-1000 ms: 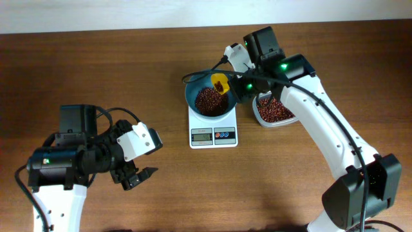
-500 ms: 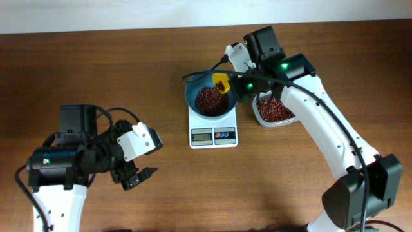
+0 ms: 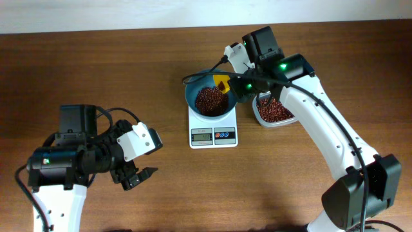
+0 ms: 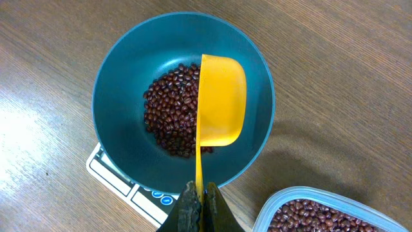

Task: Scoop item into bowl and weigh 50g on scale
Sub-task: 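Hold the emptied scoop over the bowl with the right gripper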

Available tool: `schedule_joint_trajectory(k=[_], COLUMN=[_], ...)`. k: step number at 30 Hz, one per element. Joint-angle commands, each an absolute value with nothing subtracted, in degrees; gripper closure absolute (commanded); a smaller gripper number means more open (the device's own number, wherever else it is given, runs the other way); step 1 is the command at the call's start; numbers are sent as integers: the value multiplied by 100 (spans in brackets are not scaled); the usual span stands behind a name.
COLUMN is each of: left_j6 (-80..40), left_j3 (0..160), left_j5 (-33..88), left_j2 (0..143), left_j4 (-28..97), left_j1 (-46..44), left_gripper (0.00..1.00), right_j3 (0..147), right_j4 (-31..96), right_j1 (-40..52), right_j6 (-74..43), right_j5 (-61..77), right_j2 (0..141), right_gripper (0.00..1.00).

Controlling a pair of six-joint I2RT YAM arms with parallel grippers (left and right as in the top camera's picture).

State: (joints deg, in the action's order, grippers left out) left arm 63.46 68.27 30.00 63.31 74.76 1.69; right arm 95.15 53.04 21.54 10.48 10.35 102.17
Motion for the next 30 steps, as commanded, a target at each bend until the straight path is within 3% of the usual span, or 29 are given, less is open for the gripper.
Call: schedule_joint_trajectory(k=[1,30], left_j6=[6438,6438], left_j3=[6943,6943], left_j5=[3020,3017], left_j2=[6276,6276], left_j4=[7489,7489], left_j1=[204,204], left_gripper=[2,2], right_j3=[9666,9666], right_j4=[5249,5247], right_j1=[2211,2211], right_j6=[996,996], right_j5=[1107,1328], right_j2=[10213,10210], right_gripper=[96,96])
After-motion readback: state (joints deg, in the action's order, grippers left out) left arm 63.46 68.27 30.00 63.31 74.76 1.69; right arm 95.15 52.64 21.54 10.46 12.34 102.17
